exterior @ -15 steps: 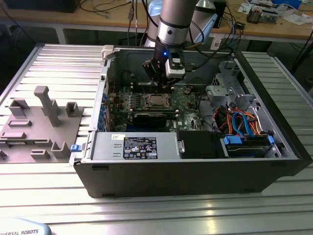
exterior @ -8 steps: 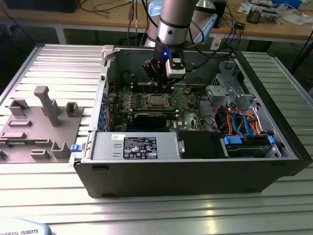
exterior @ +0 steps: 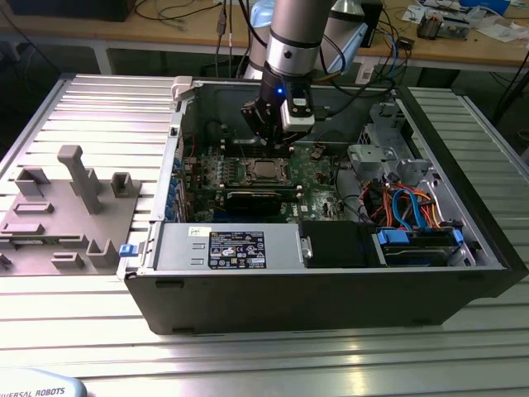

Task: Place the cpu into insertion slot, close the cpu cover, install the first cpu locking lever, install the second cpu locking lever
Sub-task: 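Install the first cpu locking lever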

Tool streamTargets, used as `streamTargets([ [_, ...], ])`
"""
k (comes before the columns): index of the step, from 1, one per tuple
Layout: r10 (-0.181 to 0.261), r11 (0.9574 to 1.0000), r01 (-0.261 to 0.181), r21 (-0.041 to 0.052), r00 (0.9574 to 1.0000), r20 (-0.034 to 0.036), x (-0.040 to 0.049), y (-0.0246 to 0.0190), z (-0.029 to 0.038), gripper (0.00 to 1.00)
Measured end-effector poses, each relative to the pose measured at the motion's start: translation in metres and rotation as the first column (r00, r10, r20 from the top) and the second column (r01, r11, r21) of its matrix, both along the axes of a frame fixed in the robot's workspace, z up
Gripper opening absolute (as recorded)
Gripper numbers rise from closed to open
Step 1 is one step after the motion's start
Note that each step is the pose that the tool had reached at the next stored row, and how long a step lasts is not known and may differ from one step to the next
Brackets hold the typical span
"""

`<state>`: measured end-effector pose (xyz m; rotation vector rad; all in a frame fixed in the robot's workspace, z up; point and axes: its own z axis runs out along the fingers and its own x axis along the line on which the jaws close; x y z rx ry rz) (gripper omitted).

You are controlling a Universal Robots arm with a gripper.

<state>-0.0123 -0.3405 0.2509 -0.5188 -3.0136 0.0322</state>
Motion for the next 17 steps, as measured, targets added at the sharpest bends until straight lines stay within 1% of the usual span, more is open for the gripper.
streamTargets([
  [6,0.016,0.9999,-0.016,0.0001,0.9999,0.0000,0.0000,0.0000,0.0000,0.11],
  [17,0.029,0.9996,-0.029,0.0006,0.9996,0.0000,0.0000,0.0000,0.0000,0.11],
])
